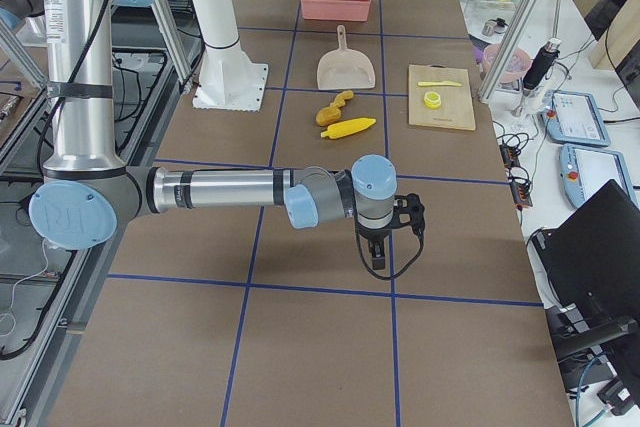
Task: Sweep and dump trash into bin
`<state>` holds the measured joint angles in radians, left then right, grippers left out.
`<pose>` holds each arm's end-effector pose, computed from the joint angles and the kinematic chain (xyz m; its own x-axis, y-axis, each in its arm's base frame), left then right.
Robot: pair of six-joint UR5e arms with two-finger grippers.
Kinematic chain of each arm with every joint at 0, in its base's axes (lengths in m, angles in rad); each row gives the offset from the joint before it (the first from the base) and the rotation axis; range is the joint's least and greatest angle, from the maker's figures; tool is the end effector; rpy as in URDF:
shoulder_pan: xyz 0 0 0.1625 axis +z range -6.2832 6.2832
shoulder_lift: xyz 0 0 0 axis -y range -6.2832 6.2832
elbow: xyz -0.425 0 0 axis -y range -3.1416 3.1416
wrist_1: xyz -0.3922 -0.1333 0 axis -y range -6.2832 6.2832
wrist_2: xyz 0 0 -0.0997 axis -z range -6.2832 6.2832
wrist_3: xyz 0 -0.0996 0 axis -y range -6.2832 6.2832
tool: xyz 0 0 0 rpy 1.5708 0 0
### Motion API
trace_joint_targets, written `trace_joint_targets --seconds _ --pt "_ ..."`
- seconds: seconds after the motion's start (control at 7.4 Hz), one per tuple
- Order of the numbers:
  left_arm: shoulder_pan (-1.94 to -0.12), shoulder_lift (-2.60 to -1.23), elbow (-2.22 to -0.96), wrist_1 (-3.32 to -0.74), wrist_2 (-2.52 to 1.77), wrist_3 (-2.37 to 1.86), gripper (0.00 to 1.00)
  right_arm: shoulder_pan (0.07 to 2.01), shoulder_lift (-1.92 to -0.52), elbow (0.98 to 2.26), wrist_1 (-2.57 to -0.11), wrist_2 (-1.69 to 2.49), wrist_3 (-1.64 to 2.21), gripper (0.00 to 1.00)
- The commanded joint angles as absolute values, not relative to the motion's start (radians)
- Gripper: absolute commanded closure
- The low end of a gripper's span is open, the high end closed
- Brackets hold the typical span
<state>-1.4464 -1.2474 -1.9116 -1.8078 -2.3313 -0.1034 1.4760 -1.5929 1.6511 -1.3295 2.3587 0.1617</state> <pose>-0.0180 -0.3769 0.6034 0.7060 0.1615 -0.6895 -0.0475 0.9822 0.1815 0.0153 -0.5018 0.6023 0.6880 -0.1182 0.7160 -0.0206 0.9831 0.1821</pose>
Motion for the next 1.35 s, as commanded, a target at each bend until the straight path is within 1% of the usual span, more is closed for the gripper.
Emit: trace_joint_targets --seconds 0.0,0.14,0.27,0.54,0.68,0.81,0.95,1.22 --pt "-1.399 -1.249 -1.919 -1.963 -2.338 -0.103 0.02 1.477 -1.594 1.680 -1.339 2.356 0.167 0.00" --pt "-1.356 -1.250 -1.925 -2.044 -2.313 -0.103 0.02 1.473 -1.588 1.672 -1.339 2.356 0.185 0.00" --pt "-1.298 -1.282 -1.957 -2.049 -2.307 -0.101 0.02 1.474 -1.600 1.681 -1.339 2.362 0.186 0.00" --pt "-1.107 -1.374 -2.005 -2.052 -2.301 -0.101 0.02 1.474 -1.611 1.690 -1.341 2.362 0.189 0.00" --pt "-1.006 -1.411 -2.050 -2.083 -2.293 -0.101 0.02 1.444 -1.611 1.698 -1.338 2.368 0.225 0.00" --pt "-0.880 -1.454 -2.066 -2.126 -2.190 -0.100 0.02 1.366 -1.600 1.735 -1.338 2.381 0.333 0.00" --pt "-0.744 -1.512 -2.086 -2.140 -2.043 -0.098 0.02 1.248 -1.606 1.806 -1.336 2.349 0.430 0.00" --pt "-0.686 -1.560 -2.082 -2.132 -2.025 -0.008 0.02 1.123 -1.618 1.885 -1.325 2.332 0.610 0.00"
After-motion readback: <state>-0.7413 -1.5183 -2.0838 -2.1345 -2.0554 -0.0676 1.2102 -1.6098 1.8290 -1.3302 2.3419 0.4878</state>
